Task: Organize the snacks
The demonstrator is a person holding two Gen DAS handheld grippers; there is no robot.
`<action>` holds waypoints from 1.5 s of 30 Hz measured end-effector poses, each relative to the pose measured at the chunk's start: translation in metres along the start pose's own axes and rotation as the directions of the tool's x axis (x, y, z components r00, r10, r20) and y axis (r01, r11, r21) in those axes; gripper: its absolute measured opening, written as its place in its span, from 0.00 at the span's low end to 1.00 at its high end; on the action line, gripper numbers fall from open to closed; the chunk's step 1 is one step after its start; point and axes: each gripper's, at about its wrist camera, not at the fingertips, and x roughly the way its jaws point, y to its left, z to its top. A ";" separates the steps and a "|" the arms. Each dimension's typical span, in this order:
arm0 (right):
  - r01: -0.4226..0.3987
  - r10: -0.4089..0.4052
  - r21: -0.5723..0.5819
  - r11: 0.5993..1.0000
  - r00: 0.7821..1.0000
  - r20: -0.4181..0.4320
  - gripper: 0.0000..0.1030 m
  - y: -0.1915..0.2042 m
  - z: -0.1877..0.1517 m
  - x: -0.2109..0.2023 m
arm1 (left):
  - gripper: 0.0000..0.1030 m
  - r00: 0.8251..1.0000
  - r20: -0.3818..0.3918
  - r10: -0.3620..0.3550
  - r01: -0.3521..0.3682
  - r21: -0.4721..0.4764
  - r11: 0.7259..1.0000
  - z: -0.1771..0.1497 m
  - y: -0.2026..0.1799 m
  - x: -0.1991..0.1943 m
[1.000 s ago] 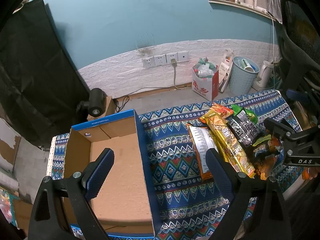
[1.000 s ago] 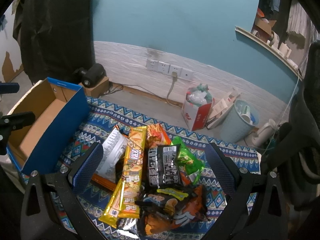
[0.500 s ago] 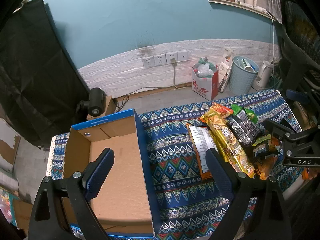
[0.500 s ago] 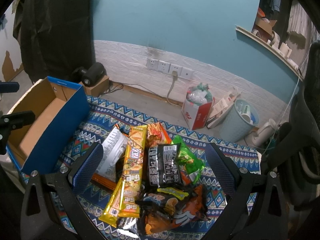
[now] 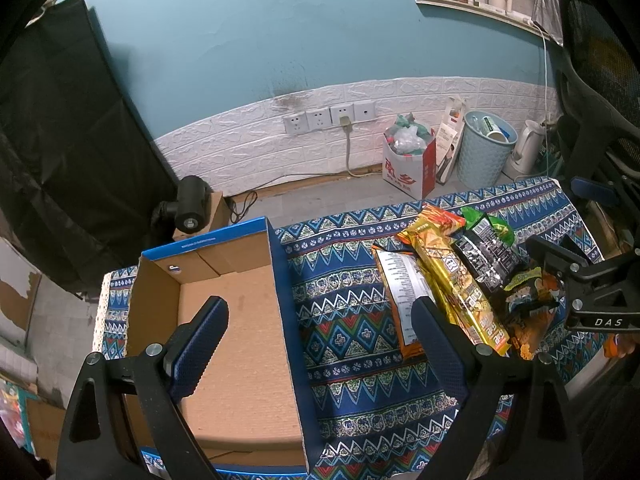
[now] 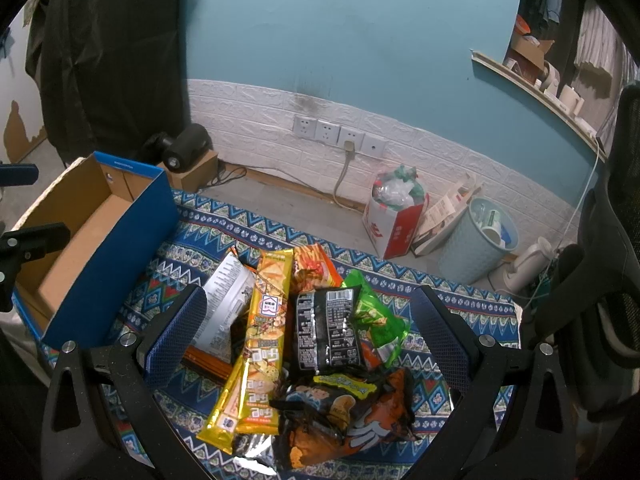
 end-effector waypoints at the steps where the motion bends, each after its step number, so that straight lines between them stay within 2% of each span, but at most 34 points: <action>1: 0.000 0.000 0.000 1.000 1.000 0.000 0.97 0.000 0.000 0.000 | 0.91 1.000 0.000 0.000 0.000 0.000 1.000 0.000 0.000 0.000; 45: 0.003 -0.003 -0.001 1.000 1.000 -0.021 0.97 -0.003 -0.008 0.001 | 0.91 1.000 -0.007 0.000 0.000 0.006 1.000 -0.009 -0.003 0.003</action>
